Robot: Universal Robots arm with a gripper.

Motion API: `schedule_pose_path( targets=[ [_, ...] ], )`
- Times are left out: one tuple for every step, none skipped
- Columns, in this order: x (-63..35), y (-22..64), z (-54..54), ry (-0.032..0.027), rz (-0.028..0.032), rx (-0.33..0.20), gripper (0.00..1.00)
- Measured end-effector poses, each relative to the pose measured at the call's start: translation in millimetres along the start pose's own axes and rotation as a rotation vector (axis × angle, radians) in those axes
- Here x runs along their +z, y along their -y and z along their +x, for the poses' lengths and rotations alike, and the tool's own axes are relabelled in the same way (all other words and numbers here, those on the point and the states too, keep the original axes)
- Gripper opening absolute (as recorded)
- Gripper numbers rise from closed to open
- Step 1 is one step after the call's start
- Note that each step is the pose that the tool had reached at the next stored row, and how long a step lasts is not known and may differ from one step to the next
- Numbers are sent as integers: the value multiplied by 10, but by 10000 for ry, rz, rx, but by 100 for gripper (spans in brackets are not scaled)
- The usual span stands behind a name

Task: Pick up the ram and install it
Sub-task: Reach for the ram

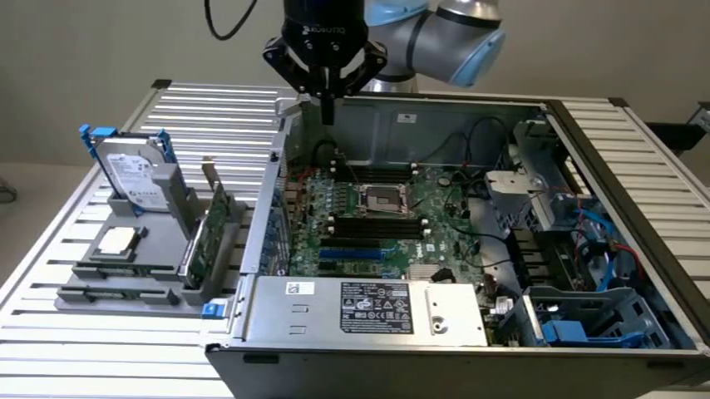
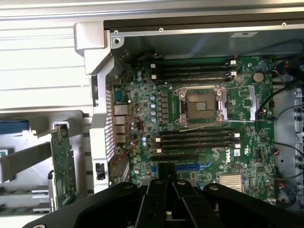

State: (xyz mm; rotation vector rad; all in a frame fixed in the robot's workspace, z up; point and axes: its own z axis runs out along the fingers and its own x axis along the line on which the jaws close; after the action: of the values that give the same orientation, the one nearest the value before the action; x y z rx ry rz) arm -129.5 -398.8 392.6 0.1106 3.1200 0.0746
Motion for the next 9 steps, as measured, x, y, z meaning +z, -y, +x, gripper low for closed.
schedule_pose_path(
  targets=[
    [1,4,46,-10,-1,1,11],
    [2,7,92,-18,0,2,11],
    [4,11,136,-30,1,1,11],
    [5,15,181,-43,1,2,11],
    [7,18,221,-78,3,3,11],
    [11,21,254,-133,6,7,11],
    [14,23,282,-193,11,10,11],
    [20,26,316,-233,17,10,11],
    [28,30,360,-242,20,11,11]
  ],
)
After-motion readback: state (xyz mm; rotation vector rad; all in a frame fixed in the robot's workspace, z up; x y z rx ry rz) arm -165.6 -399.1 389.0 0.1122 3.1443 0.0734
